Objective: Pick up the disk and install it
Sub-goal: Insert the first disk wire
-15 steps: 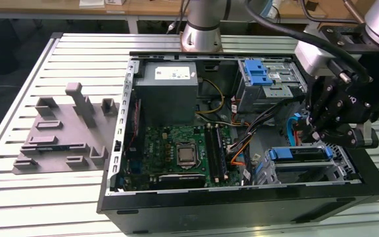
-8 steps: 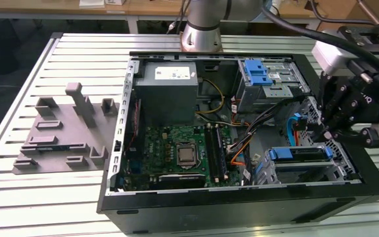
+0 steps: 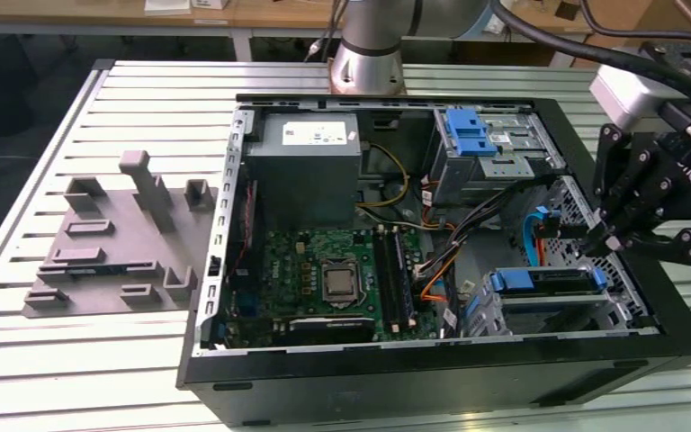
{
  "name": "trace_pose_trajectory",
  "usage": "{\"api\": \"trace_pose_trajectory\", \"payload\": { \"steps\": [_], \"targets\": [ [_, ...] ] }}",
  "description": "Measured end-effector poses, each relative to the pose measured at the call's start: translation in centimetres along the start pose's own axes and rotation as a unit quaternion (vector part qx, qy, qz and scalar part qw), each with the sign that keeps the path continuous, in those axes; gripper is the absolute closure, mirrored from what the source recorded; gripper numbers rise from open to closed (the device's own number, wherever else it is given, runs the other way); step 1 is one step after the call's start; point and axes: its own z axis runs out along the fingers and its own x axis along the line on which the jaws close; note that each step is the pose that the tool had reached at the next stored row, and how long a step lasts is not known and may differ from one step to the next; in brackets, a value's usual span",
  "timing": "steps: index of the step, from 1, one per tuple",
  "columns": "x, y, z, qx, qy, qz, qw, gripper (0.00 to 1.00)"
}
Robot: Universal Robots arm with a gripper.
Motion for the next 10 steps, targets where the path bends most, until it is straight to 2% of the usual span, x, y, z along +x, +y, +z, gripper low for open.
{"api": "trace_pose_trajectory", "payload": {
  "steps": [3,10],
  "targets": [
    [-0.05,-0.10,-0.01,0.0003,0.0000,0.000,1.0000,0.89],
    [-0.78,-0.12,0.20,0.0018,0.0001,0.000,1.0000,0.89]
  ]
}}
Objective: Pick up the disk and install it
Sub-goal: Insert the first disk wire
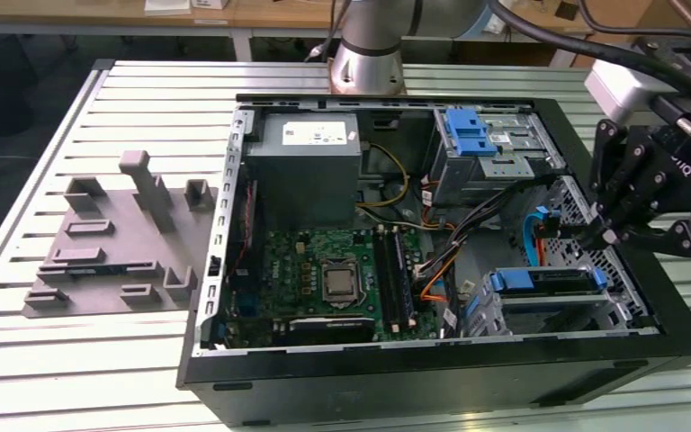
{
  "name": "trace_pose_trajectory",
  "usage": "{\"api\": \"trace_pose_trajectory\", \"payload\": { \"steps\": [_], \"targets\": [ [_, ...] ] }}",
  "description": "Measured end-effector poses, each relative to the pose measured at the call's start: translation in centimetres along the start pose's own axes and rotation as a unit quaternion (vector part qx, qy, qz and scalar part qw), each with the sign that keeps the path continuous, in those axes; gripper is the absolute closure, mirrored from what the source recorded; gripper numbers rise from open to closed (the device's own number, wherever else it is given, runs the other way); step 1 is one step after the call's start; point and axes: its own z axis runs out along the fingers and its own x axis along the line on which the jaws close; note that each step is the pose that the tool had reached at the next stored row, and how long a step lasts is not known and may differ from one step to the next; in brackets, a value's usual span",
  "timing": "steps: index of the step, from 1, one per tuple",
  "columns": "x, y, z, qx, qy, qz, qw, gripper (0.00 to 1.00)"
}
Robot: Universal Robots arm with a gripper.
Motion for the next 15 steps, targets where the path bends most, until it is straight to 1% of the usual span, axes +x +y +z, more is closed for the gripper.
{"api": "trace_pose_trajectory", "payload": {
  "steps": [6,9,11,12,13,15],
  "targets": [
    [-0.67,-0.34,0.23,0.0024,0.0000,0.000,1.0000,0.89],
    [-1.17,-0.37,0.28,0.0028,0.0000,0.000,1.0000,0.89],
    [-1.66,-0.37,0.29,0.0031,0.0001,0.000,1.0000,0.89],
    [-1.89,-0.36,0.30,0.0038,0.0002,0.000,1.0000,0.89],
    [-2.05,-0.36,0.32,0.0055,0.0001,0.000,1.0000,0.89],
    [-2.43,-0.35,0.35,0.0101,0.0002,0.000,0.9999,0.89]
  ]
}}
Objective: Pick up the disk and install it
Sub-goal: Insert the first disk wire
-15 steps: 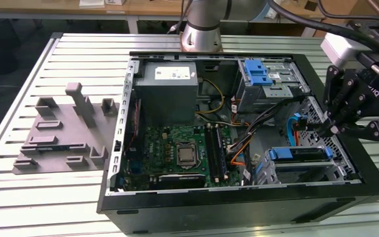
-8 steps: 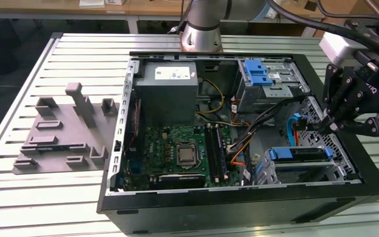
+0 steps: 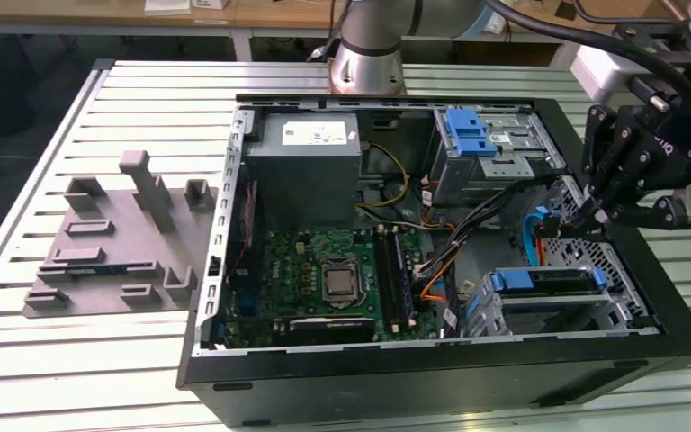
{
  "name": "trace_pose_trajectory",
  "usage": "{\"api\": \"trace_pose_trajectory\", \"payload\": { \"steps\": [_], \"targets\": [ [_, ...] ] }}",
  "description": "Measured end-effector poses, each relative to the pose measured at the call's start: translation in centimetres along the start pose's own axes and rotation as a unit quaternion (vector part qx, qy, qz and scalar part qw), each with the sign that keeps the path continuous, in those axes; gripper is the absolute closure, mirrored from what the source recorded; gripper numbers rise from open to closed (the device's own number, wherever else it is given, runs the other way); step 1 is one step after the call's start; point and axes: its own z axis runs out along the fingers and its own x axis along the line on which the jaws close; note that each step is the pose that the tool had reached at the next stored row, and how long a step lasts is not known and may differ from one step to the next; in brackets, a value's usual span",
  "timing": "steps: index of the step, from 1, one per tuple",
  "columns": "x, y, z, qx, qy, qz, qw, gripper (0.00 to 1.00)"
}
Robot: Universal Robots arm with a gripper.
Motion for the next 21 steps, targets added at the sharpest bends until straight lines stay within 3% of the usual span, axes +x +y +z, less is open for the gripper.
{"api": "trace_pose_trajectory", "payload": {
  "steps": [3,8,11,13,16,17,21],
  "targets": [
    [-0.52,0.00,0.13,0.0030,0.0004,0.000,1.0000,0.89],
    [-0.72,0.01,0.71,0.0079,0.0004,0.000,1.0000,0.89],
    [-0.72,0.01,0.71,0.0080,0.0017,0.000,1.0000,0.89],
    [-0.75,0.01,0.75,0.0081,0.0089,0.000,0.9999,0.89],
    [-1.02,0.01,0.88,0.0084,0.0313,-0.001,0.9995,0.89],
    [-1.17,0.02,0.92,0.0084,0.0338,-0.001,0.9994,0.89],
    [-1.69,0.03,1.05,0.0084,0.0347,-0.001,0.9994,0.83]
  ]
}}
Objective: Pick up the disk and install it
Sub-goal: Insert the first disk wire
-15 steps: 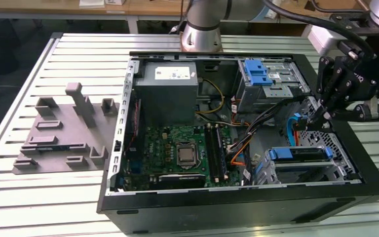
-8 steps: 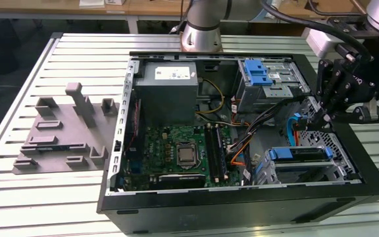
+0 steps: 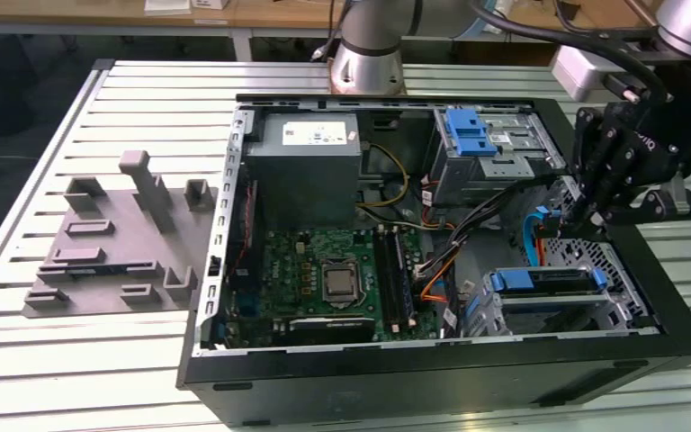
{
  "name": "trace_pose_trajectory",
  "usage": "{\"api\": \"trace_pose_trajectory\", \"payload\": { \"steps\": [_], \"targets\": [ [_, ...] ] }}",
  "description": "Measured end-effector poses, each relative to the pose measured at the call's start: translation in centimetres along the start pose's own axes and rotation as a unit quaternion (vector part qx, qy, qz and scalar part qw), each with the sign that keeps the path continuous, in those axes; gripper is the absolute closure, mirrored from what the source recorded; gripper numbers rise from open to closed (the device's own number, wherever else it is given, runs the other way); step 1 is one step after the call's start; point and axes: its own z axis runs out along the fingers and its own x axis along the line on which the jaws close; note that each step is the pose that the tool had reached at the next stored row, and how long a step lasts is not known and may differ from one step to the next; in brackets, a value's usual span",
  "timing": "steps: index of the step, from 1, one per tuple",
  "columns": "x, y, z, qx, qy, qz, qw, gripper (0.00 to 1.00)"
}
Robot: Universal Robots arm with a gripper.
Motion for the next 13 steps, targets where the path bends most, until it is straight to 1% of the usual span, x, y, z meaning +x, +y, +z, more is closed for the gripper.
{"api": "trace_pose_trajectory", "payload": {
  "steps": [1,7,8,9,13],
  "targets": [
    [-0.11,0.00,0.06,0.0000,0.0006,0.000,1.0000,0.76],
    [-0.38,0.04,0.44,0.0001,0.0050,0.000,1.0000,0.75],
    [-0.42,0.05,0.48,0.0001,0.0053,0.000,1.0000,0.75],
    [-0.46,0.05,0.51,0.0001,0.0055,0.000,1.0000,0.69],
    [-0.62,0.05,0.68,0.0002,0.0056,0.000,1.0000,0.69]
  ]
}}
